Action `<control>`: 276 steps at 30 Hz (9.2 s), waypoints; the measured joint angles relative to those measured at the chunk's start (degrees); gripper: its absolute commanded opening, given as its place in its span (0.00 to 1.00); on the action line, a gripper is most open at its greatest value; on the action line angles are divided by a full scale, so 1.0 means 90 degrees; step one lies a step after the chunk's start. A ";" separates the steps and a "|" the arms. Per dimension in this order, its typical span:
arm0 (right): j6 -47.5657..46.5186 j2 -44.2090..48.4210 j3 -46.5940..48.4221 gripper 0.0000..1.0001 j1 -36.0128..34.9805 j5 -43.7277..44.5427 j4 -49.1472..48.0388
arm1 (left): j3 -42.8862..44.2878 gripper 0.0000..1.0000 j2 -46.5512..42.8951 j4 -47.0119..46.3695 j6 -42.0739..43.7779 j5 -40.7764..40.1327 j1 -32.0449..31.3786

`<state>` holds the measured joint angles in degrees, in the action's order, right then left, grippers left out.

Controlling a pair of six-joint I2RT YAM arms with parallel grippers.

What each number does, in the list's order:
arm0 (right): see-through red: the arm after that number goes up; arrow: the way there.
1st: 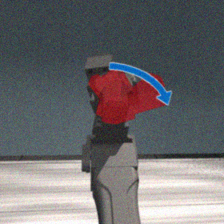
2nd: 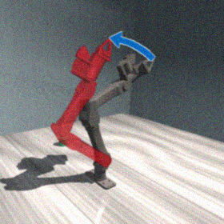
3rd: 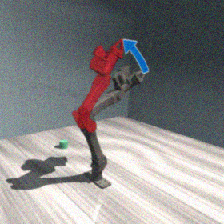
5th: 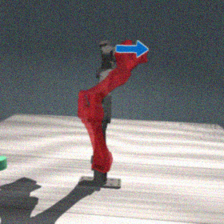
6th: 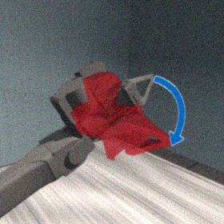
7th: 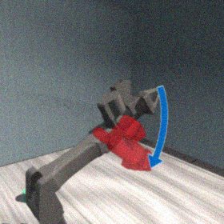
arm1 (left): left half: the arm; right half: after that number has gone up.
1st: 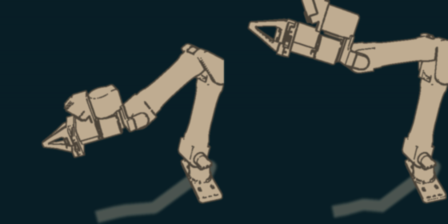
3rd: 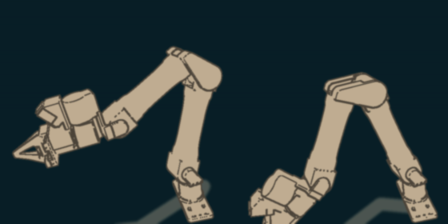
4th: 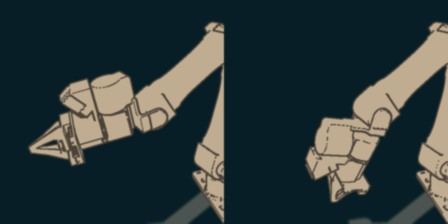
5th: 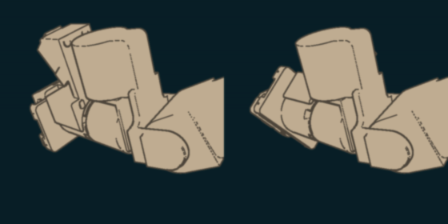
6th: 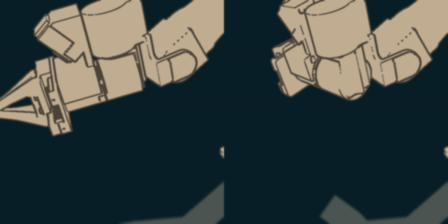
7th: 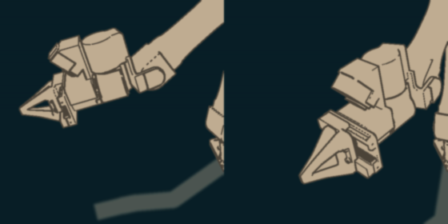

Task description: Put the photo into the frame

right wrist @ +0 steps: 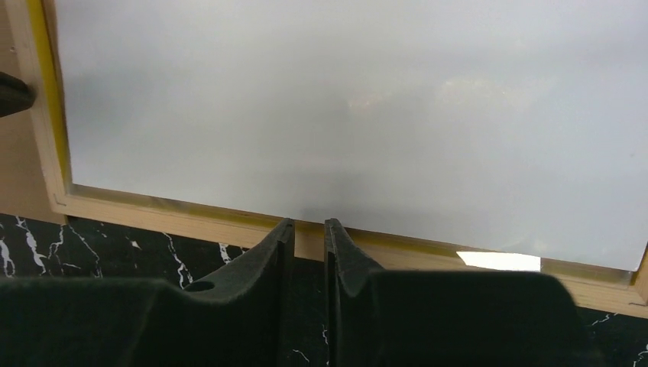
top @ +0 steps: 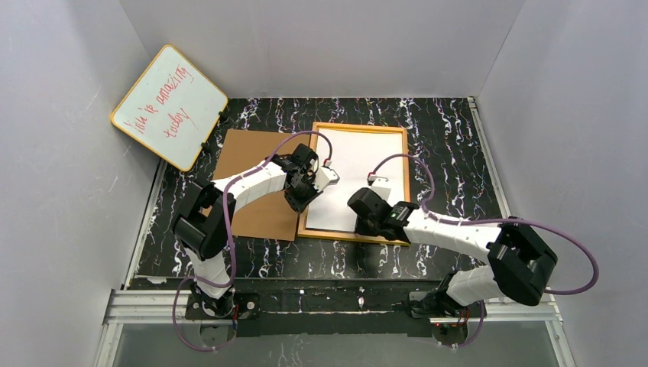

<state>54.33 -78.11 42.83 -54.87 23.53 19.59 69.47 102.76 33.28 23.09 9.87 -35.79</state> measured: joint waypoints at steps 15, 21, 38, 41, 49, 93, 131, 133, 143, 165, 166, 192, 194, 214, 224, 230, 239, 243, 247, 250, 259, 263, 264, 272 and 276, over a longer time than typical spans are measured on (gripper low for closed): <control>-0.1360 -0.0051 0.1399 0.26 0.0032 -0.0046 0.0886 | 0.0015 0.00 0.0005 0.0019 -0.0095 0.0000 0.0002; -0.1052 -0.0102 0.0746 0.23 0.0095 -0.0891 0.0614 | 0.0044 0.00 0.0024 0.0046 -0.0100 -0.0002 0.0002; -0.0704 -0.0658 0.0369 0.15 0.0228 -0.1474 -0.0206 | 0.0036 0.00 0.0024 0.0041 -0.0107 -0.0010 0.0002; -0.0678 -0.0658 0.0335 0.14 0.0316 -0.1576 -0.0270 | 0.0036 0.00 0.0024 0.0041 -0.0109 -0.0010 0.0002; -0.0566 -0.0612 0.0160 0.12 0.0469 -0.1853 -0.0566 | 0.0010 0.00 0.0010 0.0017 -0.0083 -0.0007 0.0002; -0.0325 -0.1321 -0.0180 0.01 0.1598 -0.3628 -0.1991 | -0.0046 0.00 -0.0022 -0.0039 0.0131 -0.0029 -0.0027; -0.0964 -0.1923 0.2968 0.52 0.1326 -0.2793 0.0148 | 0.2373 0.12 0.0347 0.1401 -0.0039 -0.0017 0.2868; -0.1039 -0.2555 0.3684 0.54 0.1100 -0.2642 0.0197 | 0.2144 0.15 0.0299 0.1450 0.0053 -0.0109 0.3288; -0.1066 -0.5134 0.6642 0.62 0.0061 -0.2004 0.0988 | 0.0721 0.20 -0.0359 0.1498 0.0712 -0.0687 0.3978; -0.0189 -0.5870 0.7169 0.71 0.0481 -0.0384 0.1875 | 0.0180 0.21 -0.0437 -0.0481 0.1200 -0.2521 0.4857; -0.0175 -0.5855 0.7142 0.72 0.0517 -0.0454 0.1819 | 0.0124 0.21 -0.0425 -0.0546 0.1195 -0.2531 0.4857; 0.1042 -0.5161 0.5068 0.71 0.0998 -0.3235 -0.1591 | -0.0867 0.06 -0.0255 -0.0107 0.1370 -0.2042 0.4459; 0.1124 -0.5095 0.4821 0.70 0.1039 -0.3417 -0.1940 | -0.0855 0.05 -0.0233 -0.0034 0.1389 -0.2045 0.4388; 0.1637 -0.4835 0.3704 0.67 0.1073 -0.4129 -0.3648 | -0.0226 0.05 0.0029 0.1059 0.1401 -0.1326 0.4231; 0.1406 -0.4308 0.3789 0.67 0.0746 -0.3626 -0.2827 | 0.0984 0.05 -0.0670 0.0753 0.1931 -0.1479 0.4760; 0.1243 -0.4308 0.3813 0.67 0.0755 -0.3201 -0.2353 | -0.0687 0.04 -0.0746 -0.1025 0.2635 -0.2470 0.5141; 0.1151 -0.4398 0.3946 0.69 0.0741 -0.3024 -0.2086 | -0.1370 0.04 -0.0352 -0.2050 0.2888 -0.2735 0.5156; 0.1134 -0.4554 0.4065 0.70 0.0721 -0.2909 -0.1974 | -0.1154 0.04 -0.0141 -0.1710 0.2628 -0.2467 0.5144; 0.1151 -0.4605 0.4160 0.69 0.0719 -0.2766 -0.1885 | -0.0721 0.04 0.0078 -0.1253 0.2259 -0.2093 0.5149; 0.1202 -0.4626 0.4206 0.69 0.0707 -0.2693 -0.1843 | -0.0636 0.04 0.0104 -0.1078 0.2113 -0.1899 0.5110; 0.1472 -0.4702 0.4233 0.69 0.0687 -0.2771 -0.1999 | -0.0590 0.04 0.0114 -0.0867 0.2008 -0.1756 0.4954; 0.1615 -0.4605 0.3820 0.68 0.0789 -0.3048 -0.2652 | -0.0622 0.02 0.0114 -0.0884 0.2023 -0.1756 0.4949; 0.1639 -0.4568 0.3687 0.67 0.0814 -0.3128 -0.2873 | -0.0639 0.01 0.0114 -0.0889 0.2025 -0.1756 0.4945; 0.1698 -0.4316 0.3177 0.60 0.0935 -0.3682 -0.3769 | -0.0782 0.01 0.0058 -0.0981 0.2120 -0.1807 0.4920; 0.1814 -0.3971 0.3058 0.59 0.1001 -0.3871 -0.4323 | -0.0782 0.01 0.0073 -0.0979 0.2164 -0.1906 0.4920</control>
<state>70.65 -113.84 70.35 -45.87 -11.31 -19.31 62.43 103.42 24.47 42.57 -7.29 8.49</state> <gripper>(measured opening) 0.616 0.018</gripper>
